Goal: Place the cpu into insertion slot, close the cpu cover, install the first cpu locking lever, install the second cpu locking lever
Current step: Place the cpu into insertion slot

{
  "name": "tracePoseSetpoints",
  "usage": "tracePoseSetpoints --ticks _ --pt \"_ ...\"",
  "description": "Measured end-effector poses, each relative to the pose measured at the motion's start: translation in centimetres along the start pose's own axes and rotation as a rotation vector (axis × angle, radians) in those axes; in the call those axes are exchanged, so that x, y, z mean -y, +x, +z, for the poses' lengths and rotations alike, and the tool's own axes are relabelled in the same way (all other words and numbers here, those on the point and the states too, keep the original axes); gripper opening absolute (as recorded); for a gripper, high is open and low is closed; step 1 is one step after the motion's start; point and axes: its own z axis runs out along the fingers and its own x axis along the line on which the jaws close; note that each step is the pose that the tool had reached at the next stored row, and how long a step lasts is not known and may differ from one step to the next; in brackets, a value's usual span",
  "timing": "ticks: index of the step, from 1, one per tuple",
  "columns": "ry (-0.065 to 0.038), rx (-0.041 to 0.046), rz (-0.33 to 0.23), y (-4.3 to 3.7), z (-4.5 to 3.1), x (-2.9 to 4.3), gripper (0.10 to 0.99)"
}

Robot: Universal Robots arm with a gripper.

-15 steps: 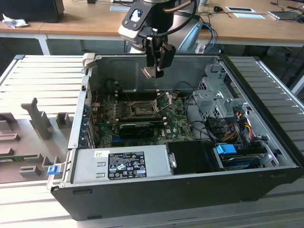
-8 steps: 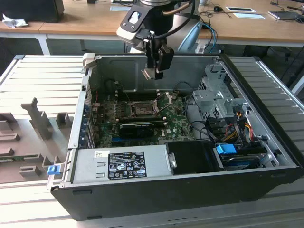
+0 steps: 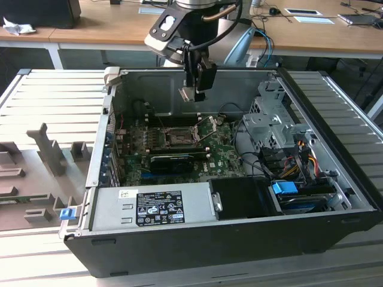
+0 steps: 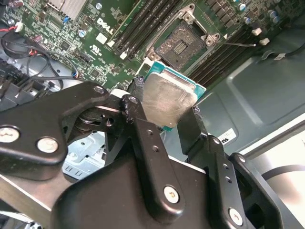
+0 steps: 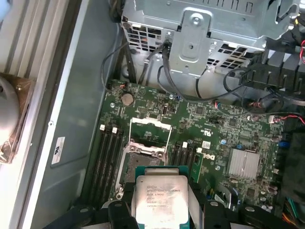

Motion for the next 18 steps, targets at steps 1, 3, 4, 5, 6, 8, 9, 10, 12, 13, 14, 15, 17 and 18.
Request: tracePoseSetpoints --ticks 1,3,4,5,6,8,9,10,12,13,14,15,17,18 --pt "0.000 0.0004 0.003 0.00 0.02 0.00 0.529" --pt "0.000 0.0007 0.008 0.00 0.09 0.02 0.529" --pt "0.000 0.0012 0.012 0.00 0.10 0.02 0.529" --pt "0.000 0.0015 0.017 0.01 0.13 0.04 0.529" --pt "-0.001 0.0022 0.025 0.01 0.19 0.06 0.529" --pt "-0.001 0.0046 0.051 0.00 0.32 0.08 0.529" --pt "-0.001 0.0057 0.061 0.00 0.36 0.08 0.529" --pt "-0.001 0.0074 0.068 0.00 0.39 0.09 0.529" --pt "-0.002 0.0103 0.088 0.00 0.48 0.09 0.529" --pt "-0.002 0.0119 0.104 0.00 0.52 0.09 0.529" --pt "-0.002 0.0130 0.116 0.00 0.56 0.10 0.529" --pt "-0.002 0.0139 0.127 0.00 0.59 0.10 0.529" --pt "-0.003 0.0150 0.139 -0.01 0.70 0.11 0.529" --pt "-0.003 0.0150 0.140 -0.01 0.85 0.12 0.529"
